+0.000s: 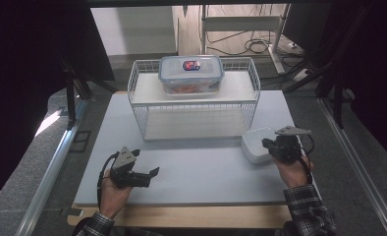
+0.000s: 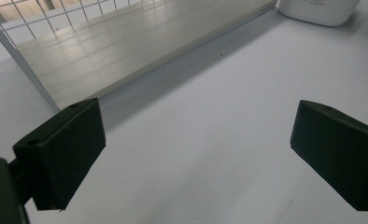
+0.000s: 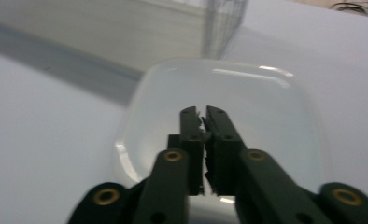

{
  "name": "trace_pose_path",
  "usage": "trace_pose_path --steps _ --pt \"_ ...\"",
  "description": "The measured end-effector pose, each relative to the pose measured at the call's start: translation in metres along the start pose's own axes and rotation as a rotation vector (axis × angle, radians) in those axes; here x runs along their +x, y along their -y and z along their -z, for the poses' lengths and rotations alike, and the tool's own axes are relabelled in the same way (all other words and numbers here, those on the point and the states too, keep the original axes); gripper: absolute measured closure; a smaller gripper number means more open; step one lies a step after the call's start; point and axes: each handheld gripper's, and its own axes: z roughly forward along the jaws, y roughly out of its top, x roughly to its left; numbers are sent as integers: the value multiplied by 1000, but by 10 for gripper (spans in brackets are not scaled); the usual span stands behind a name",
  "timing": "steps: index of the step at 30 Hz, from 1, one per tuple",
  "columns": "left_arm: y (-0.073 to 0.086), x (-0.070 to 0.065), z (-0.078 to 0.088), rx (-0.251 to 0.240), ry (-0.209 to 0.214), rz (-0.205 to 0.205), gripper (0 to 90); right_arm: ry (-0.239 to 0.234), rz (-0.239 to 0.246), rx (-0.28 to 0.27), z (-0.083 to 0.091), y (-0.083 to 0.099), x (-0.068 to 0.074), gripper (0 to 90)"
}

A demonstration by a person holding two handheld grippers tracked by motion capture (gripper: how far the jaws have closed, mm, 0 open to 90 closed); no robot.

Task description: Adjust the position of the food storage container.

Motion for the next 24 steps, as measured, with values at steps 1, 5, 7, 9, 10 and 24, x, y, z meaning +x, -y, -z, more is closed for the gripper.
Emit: trace_pose_path --steps 1,5,7,9,10,24 --pt "0 1 -1 1 4 5 33 14 -8 -3 -1 -1 -7 897" --pt "0 1 -1 5 3 7 38 95 -33 -11 -3 -4 -29 899" --pt "0 1 -1 7 4 8 38 134 -40 -8 -5 -4 -39 899" --pt "0 1 -2 13 4 4 40 161 -46 6 -10 -4 -51 897" --pt "0 0 -2 15 3 4 40 161 -46 6 -10 -4 -51 897" --pt "-2 -6 -6 33 15 -23 43 103 -74 58 -23 6 -58 897"
